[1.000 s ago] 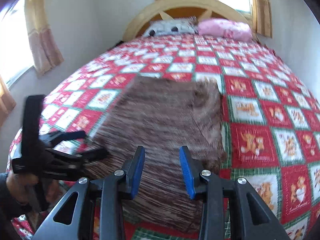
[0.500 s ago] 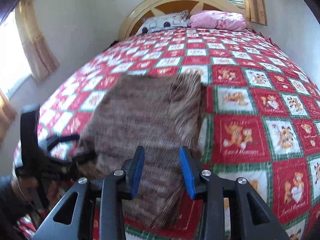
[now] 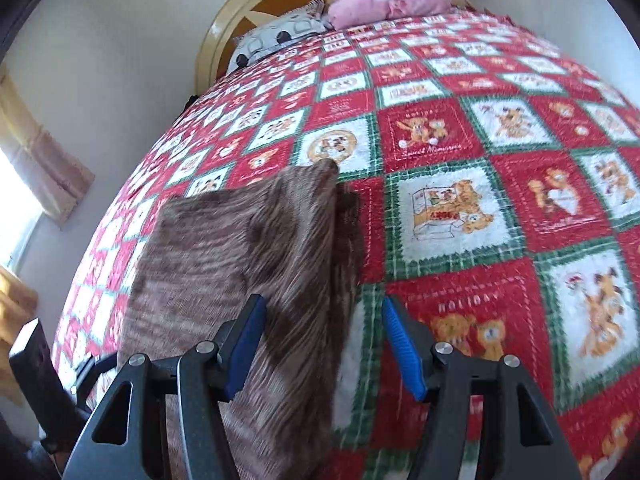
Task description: Fold small clothes
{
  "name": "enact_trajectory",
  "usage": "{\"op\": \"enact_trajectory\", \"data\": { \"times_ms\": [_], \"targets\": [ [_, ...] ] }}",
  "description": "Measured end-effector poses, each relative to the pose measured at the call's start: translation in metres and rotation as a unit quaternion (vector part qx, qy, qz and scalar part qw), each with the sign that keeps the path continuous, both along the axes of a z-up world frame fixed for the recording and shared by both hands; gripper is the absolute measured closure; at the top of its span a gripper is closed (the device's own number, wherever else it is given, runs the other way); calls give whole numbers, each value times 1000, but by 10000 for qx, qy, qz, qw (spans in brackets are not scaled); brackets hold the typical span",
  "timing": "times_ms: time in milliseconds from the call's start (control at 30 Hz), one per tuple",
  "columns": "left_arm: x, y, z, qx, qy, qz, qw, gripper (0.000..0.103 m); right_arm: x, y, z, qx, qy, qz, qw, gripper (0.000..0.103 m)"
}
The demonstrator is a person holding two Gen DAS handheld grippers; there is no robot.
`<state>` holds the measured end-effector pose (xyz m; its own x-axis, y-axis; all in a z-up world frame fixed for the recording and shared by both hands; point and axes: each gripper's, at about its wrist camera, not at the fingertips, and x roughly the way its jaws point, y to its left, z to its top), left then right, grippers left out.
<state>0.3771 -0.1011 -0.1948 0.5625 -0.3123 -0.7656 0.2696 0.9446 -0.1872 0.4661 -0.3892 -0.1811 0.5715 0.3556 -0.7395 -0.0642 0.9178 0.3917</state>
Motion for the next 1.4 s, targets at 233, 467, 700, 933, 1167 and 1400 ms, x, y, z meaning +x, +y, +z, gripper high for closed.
{"op": "enact_trajectory", "data": {
  "times_ms": [233, 467, 700, 933, 1167, 1400],
  "targets": [
    [4, 5, 2, -329, 29, -55, 9994, 0, 27, 5, -8, 228, 42, 259, 9994, 42],
    [2, -7, 4, -737, 71, -602, 9954, 45, 31, 21, -8, 711, 155, 613, 9955, 80],
    [-14, -4, 18, -613, -169, -611, 9961, 79, 0, 40, 28, 654, -326, 516, 9960, 84],
    [-50, 21, 46, -605, -509, -600, 9951, 80, -30, 84, 71, 543, -701, 754, 9932, 85],
    [-95, 88, 69, -471, -708, -251, 9961, 80, -48, 148, 90, 757, -850, 1258, 9855, 85],
    [-128, 146, 77, -218, -728, 183, 9969, 80, -57, 238, 90, 885, -798, 1750, 9773, 85]
  ]
}}
